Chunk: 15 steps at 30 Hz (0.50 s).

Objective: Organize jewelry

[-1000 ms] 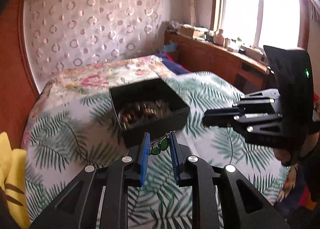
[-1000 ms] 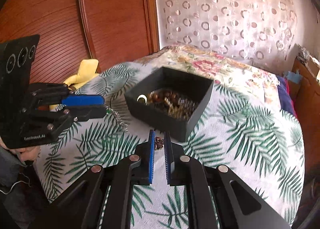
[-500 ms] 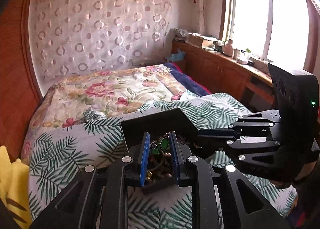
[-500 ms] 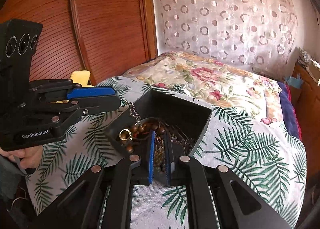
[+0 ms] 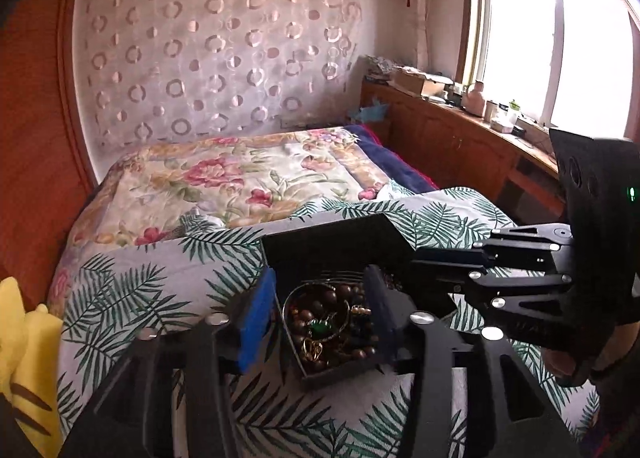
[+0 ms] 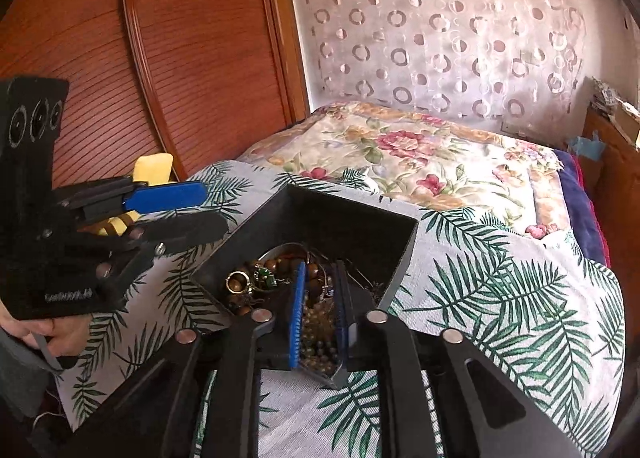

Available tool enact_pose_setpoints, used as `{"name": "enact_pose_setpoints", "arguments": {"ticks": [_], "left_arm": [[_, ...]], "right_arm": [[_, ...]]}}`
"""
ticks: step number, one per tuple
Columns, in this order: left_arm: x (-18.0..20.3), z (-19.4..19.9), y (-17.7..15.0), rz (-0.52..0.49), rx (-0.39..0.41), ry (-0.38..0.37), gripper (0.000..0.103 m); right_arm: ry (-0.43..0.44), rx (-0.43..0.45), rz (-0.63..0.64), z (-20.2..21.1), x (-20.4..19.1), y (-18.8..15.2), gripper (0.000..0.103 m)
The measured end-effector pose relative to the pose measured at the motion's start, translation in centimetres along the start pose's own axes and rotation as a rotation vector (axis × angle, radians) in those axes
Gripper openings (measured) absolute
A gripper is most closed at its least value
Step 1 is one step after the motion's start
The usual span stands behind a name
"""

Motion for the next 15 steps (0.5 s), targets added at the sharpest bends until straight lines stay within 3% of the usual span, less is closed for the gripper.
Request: {"name": "enact_pose_setpoints", "arguments": {"ticks": [1, 6, 8, 12, 15], "left_arm": [[0.0, 0.2, -0.2, 0.001, 0.004, 0.003, 0.055], [0.1, 2.1, -1.3, 0.014, 0.027, 0.028, 0.081], [0.3, 3.0, -1.8, 0.012, 0.042, 0.043, 0.086], [1.0, 4.7, -3.3, 0.003, 0.064, 0.089, 0.095], [1.4, 5.7, -4.0, 0.014, 0.069, 0.1, 0.095]], "right_arm": [[-0.002, 0.005, -0.005, 0.2, 0.0, -0.1, 0.036], [-0.035, 0.038, -0.032, 1.8, -0.1, -0.3, 0.044], [-0.053, 0.061, -0.057, 3.0, -0.2, -0.9, 0.058], [-0.074, 0.1, -0.097, 5.4, -0.4, -2.5, 0.065], [-0.116, 0.128, -0.113, 7.2, -0.7, -3.9, 0.082]]}}
Point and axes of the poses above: each gripper's, at about its wrist camera, not at the fingertips, and z roughly against the way its jaws point, x to its right, y to its top, the point moved 3 cm from there along -z, roughly the way its jaws point, and after that the axes turned 2 degrees about z, right-handed, at the moved point
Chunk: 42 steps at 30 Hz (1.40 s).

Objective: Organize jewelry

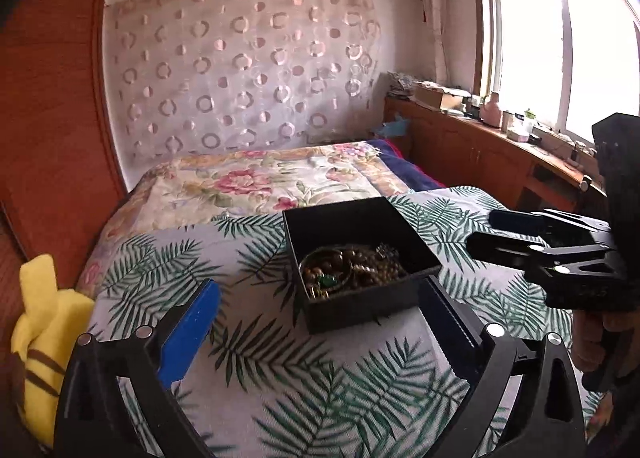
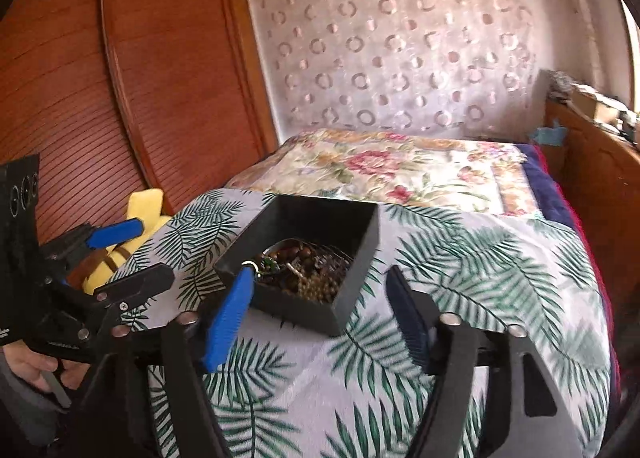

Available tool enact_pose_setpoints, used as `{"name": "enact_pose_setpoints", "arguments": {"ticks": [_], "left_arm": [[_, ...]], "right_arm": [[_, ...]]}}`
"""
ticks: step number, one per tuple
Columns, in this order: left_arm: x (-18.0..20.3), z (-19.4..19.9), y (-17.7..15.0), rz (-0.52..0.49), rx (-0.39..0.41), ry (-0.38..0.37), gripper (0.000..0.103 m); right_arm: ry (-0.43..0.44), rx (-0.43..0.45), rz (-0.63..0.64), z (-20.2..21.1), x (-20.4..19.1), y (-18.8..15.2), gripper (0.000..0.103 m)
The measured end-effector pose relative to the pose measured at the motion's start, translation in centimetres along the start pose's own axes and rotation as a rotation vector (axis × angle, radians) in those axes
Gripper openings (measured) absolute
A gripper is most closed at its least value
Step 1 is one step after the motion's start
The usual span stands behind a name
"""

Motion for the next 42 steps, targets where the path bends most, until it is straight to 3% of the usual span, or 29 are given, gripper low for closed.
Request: {"name": "enact_pose_setpoints", "arguments": {"ticks": [5, 17, 42], "left_arm": [[0.0, 2.1, -0.9, 0.024, 0.008, 0.033, 0.095], [-0.7, 7.0, -2.0, 0.061, 0.052, 0.107, 0.095], [-0.5, 7.6, -2.5, 0.071, 0.062, 0.103, 0.095]], "right_arm": [[-0.083, 0.065, 0.007, 3.0, -0.7, -1.4, 0.101], [-0.179, 0.15, -0.057, 8.3, -1.3, -3.3, 0.101], [-0.242, 0.16, -0.052, 8.8, -2.3, -4.1, 0.101]]}}
Point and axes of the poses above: each gripper's, at about its wrist camera, not at the fingertips, and z roughly against the way its jaws point, x to its right, y to its top, the point moved 3 cm from there along -z, roughly the way its jaws point, and after that the axes turned 2 degrees about z, right-handed, at the moved point
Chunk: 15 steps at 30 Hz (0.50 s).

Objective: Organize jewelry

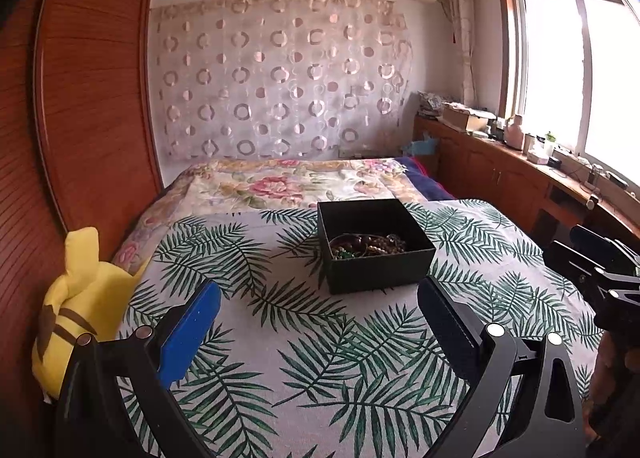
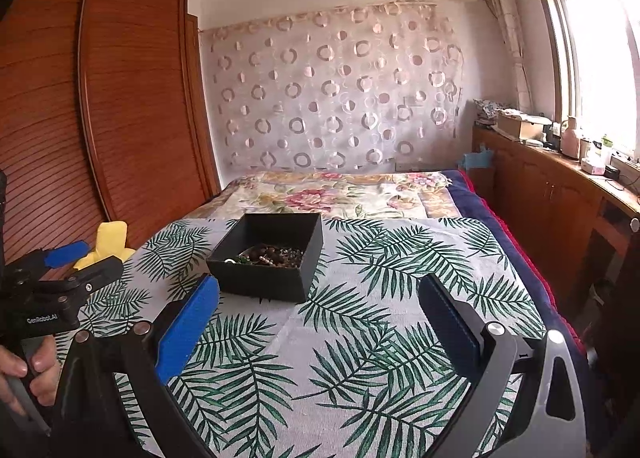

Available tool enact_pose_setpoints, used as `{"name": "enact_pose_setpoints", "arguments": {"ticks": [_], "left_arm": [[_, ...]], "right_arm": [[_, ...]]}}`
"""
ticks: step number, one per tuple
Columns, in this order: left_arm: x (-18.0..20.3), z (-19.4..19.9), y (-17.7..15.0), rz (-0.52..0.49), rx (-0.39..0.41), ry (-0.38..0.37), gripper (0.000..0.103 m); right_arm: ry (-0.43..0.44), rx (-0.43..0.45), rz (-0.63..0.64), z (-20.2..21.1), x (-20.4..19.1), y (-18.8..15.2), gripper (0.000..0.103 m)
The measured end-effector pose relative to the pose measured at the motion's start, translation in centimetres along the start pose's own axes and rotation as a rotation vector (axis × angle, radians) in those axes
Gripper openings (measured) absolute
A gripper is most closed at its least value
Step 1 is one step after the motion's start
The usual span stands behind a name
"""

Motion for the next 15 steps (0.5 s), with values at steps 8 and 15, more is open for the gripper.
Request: {"name": "enact_pose_setpoints", "arguments": {"ticks": [8, 15], "left_arm": [[-0.07, 0.23, 0.1, 0.005, 0.003, -0.001, 0.095], [-0.15, 0.24, 0.16, 0.006, 0.004, 0.001, 0.095]], "right_arm": [[-0.002, 0.002, -0.001, 0.0, 0.01, -0.04, 0.101], [-0.005, 0.004, 0.001, 0.04, 0.03, -0.11, 0.101]]}}
Point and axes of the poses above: each gripper's, at about its wrist camera, not at the fingertips, and z roughly against the way its jaws point, x to its right, y to its top, the point moved 3 cm from there along -z, roughly the way its jaws point, and after that the axes turned 2 degrees about z, right-handed, at the moved point
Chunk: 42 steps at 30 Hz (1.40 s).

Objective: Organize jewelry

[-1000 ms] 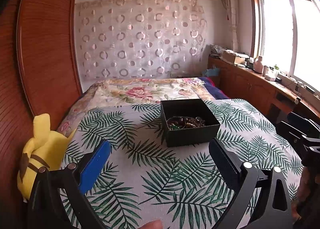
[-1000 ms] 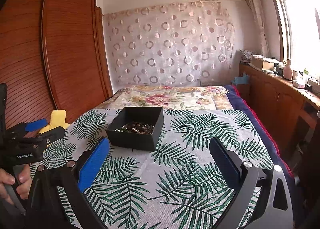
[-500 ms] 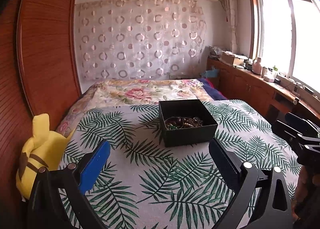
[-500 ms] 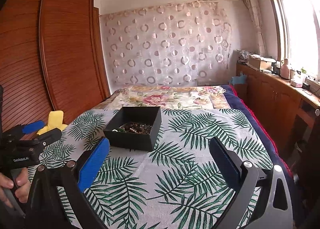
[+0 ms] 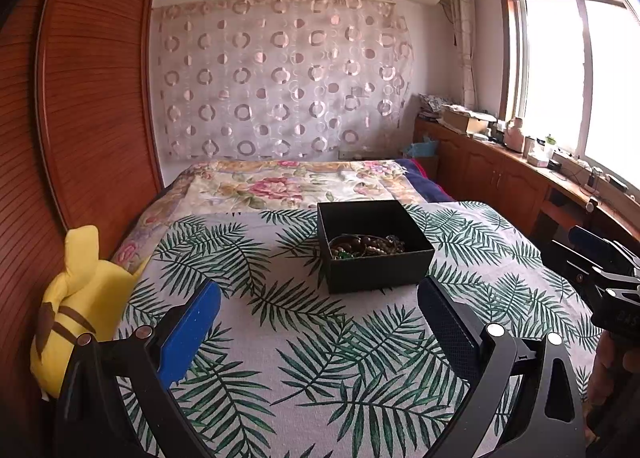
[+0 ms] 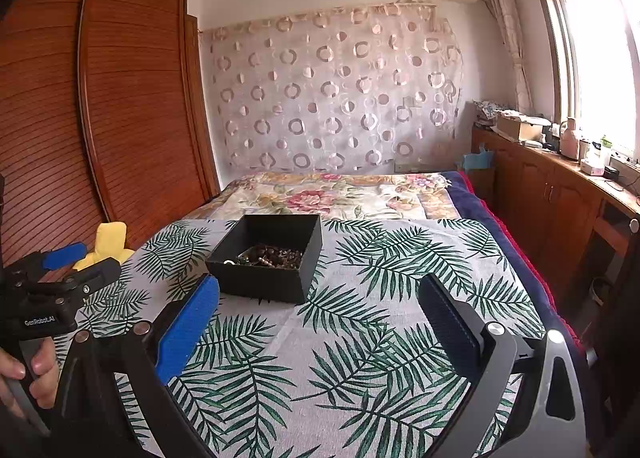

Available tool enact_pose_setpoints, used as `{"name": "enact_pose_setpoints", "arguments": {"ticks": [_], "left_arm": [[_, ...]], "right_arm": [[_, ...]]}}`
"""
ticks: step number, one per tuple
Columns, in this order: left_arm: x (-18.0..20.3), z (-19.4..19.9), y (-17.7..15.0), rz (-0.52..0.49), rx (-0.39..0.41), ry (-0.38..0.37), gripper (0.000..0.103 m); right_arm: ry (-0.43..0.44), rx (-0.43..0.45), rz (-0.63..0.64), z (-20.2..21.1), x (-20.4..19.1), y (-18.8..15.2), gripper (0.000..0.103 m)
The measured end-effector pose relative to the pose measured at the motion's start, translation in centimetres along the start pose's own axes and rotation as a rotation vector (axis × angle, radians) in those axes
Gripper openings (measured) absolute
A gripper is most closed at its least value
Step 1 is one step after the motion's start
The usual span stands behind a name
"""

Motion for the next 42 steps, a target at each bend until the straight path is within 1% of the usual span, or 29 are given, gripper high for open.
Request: {"name": "enact_pose_setpoints", "arguments": {"ticks": [27, 42], "left_arm": [[0.25, 0.41, 0.69, -0.005, 0.015, -0.004, 0.095], [0.33, 0.4, 0.46, -0.004, 0.014, -0.004, 0.095]], "right_arm": [[0.004, 0.005, -0.002, 0.23, -0.12, 0.31, 0.101], [0.004, 0.007, -0.002, 0.19, -0.12, 0.23, 0.101]]}}
Point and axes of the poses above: each gripper's, at about its wrist camera, not at the fingertips, and z roughly against the way its jaws point, x to its right, y to its top, the point moved 3 cm from there along -z, roughly the way its jaws point, and after that the axes turned 2 degrees about z, right-handed, at the moved point
